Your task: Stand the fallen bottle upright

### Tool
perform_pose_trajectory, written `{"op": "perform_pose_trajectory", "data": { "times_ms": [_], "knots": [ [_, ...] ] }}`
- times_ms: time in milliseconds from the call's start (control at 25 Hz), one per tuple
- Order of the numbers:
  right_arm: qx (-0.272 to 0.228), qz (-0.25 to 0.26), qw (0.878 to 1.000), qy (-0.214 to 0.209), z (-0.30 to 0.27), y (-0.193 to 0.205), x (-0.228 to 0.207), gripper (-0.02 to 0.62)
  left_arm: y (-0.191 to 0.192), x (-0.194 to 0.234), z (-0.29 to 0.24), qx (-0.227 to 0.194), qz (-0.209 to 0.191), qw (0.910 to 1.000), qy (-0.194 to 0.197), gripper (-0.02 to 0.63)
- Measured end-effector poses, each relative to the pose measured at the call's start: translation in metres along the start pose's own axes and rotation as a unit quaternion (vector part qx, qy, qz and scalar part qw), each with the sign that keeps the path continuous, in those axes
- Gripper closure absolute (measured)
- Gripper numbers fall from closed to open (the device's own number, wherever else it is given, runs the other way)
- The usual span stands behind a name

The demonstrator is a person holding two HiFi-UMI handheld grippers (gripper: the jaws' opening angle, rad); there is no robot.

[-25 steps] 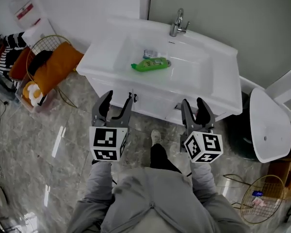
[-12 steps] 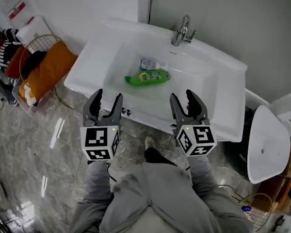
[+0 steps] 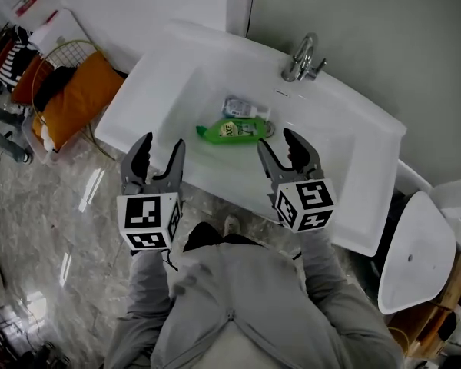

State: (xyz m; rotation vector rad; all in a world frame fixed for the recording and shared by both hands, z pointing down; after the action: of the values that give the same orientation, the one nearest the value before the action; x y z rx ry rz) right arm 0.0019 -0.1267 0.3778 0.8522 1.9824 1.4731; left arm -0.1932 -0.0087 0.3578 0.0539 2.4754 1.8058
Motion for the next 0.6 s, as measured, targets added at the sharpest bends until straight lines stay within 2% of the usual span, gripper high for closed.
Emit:
{"op": "perform_pose_trajectory", "data": {
  "times_ms": [160, 360, 480, 600],
  "knots": [
    [0.031, 0.006, 0.999, -0.021, -0.025, 0.016, 0.006, 0.371, 0.002, 0.014, -0.008, 0.007, -0.001, 0.9999, -0.012, 0.336],
    [0.07, 0.059, 0.994, -0.063, -0.062, 0.038, 0.023, 0.37, 0.006, 0.039, -0.021, 0.012, 0.003, 0.9999, -0.011, 0.336],
    [0.095, 0.094, 0.987, -0.085, -0.083, 0.054, 0.033, 0.37, 0.006, 0.055, -0.032, 0.015, -0.003, 0.9999, -0.006, 0.337],
    [0.125, 0.141, 0.976, -0.113, -0.106, 0.071, 0.041, 0.364, 0.003, 0.068, -0.043, 0.011, -0.007, 0.9999, 0.004, 0.337]
  ]
}}
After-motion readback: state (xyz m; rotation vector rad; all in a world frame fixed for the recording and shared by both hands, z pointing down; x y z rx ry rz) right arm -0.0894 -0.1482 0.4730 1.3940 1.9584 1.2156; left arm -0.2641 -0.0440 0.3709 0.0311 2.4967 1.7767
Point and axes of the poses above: the fingertips, and each gripper's own axes: z backward along the fingers, x to its left, y out of its underside, the point moved 2 cm from there along z, backward along the fingers, and after that the axes turned 6 degrees about y, right-handed, at the moved point
